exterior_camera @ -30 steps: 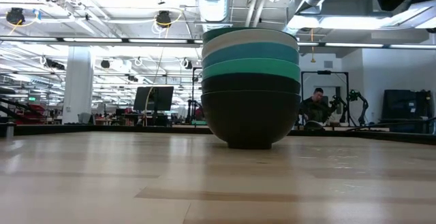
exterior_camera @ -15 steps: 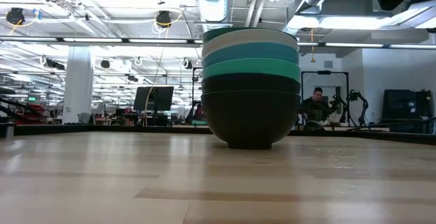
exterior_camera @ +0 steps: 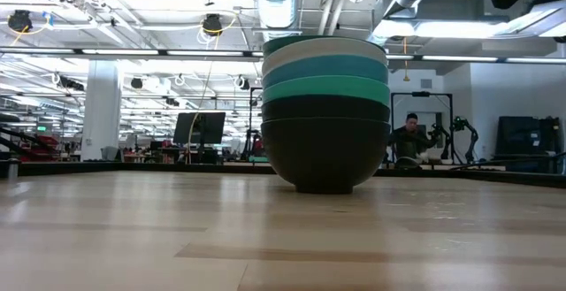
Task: Nest bowls inside each other
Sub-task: Return to Home Position
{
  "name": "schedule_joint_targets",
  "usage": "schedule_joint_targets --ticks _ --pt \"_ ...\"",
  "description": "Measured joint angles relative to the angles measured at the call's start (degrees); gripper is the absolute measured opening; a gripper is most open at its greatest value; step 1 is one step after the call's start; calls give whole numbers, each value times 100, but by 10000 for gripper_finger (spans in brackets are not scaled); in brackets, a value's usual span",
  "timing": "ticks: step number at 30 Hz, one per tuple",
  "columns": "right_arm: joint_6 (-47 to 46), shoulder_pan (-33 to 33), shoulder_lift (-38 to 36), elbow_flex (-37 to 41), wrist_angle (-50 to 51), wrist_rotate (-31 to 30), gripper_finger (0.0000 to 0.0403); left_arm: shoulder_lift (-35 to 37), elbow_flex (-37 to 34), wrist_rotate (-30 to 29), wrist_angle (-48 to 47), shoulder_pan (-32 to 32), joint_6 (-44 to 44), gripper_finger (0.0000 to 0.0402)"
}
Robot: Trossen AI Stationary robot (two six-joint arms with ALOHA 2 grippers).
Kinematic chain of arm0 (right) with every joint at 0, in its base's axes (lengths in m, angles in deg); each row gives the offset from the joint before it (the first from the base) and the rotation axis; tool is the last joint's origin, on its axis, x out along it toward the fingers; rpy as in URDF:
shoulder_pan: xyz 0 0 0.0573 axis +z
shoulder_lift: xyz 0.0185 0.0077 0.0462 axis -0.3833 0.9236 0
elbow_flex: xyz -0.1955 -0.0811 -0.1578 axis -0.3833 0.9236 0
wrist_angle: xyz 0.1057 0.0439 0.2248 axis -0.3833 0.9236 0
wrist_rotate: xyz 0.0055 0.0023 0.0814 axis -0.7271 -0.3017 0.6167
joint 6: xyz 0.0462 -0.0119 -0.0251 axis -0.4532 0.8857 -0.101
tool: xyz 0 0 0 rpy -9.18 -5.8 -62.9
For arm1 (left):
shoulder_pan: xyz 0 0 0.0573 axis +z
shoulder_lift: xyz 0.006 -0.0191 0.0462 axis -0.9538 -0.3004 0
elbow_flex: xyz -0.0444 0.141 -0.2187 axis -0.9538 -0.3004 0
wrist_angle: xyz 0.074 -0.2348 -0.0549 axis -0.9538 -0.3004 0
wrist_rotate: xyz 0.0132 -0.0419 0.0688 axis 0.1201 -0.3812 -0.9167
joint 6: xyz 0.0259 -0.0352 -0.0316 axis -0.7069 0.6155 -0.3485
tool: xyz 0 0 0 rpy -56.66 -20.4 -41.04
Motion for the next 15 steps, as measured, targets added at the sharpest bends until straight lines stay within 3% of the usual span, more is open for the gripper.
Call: schedule_joint_targets --ticks 9,15 --pt "0 0 0 0 -10 0 43 969 -1520 298 525 6 204 89" --pt "85 0 0 0 135 1 43 1692 -2132 288 877 34 -494 89"
